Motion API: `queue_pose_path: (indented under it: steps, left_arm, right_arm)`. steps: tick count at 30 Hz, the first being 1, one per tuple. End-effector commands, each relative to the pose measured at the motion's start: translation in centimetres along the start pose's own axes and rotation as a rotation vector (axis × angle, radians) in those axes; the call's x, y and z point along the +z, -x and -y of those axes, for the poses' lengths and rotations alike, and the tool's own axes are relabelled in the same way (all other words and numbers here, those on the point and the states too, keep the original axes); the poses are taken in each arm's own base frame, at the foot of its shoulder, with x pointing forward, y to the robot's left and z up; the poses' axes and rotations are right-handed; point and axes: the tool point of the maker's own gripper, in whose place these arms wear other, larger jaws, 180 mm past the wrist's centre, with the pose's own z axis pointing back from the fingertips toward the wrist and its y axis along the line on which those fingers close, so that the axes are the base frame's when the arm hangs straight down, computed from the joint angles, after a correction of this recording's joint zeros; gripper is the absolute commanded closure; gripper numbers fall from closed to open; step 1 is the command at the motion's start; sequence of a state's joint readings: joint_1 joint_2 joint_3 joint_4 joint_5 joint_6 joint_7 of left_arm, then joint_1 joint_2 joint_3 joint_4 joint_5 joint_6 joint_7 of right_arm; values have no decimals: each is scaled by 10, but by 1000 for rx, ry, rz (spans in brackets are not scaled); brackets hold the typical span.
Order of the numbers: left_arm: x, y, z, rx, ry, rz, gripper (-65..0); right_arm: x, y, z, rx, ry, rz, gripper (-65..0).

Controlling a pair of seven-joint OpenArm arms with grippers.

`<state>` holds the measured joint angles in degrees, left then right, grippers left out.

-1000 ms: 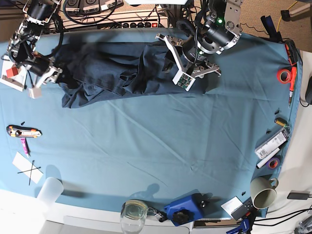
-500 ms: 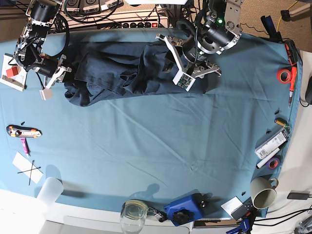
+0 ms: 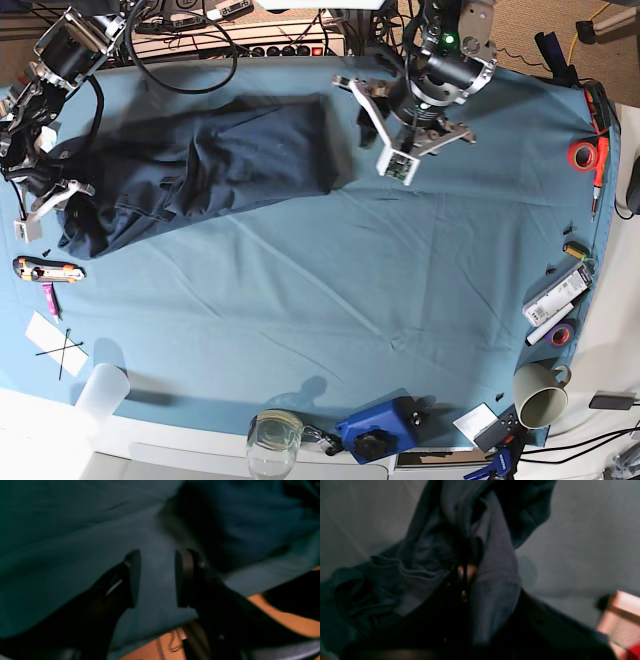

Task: Fold the T-shirt properly

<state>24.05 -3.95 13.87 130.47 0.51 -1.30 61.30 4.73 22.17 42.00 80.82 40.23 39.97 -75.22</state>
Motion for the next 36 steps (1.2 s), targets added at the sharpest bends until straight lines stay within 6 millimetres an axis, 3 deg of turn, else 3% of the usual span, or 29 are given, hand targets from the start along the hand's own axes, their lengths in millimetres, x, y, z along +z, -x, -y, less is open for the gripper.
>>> queue_pose_path:
  steps: [1,5,11,14,19,27,36]
  left_arm:
    - [5,-5,-2,-3,-15,23,-214]
    - [16,0,-27,4,-154,10,-214]
    - [26,18,-44,-22,-235,-32,-161]
    - [30,25,-53,-25,-277,-51,-161]
    - [36,28,-70,-27,-376,-56,-161]
    - [47,35,-87,0,-492,-74,-161]
    - [49,40,-88,-6,-498,-89,-161]
  right_arm:
    - [13,-24,6,44,31,57,0]
    - [22,-26,-1,90,38,31,0]
    - [32,-48,-35,150,-27,131,0]
    - [27,-36,-47,158,-53,111,0]
    - [19,-16,-90,222,-166,77,0]
    - [36,-6,-166,426,-324,88,0]
    - [18,23,-215,477,-437,14,0]
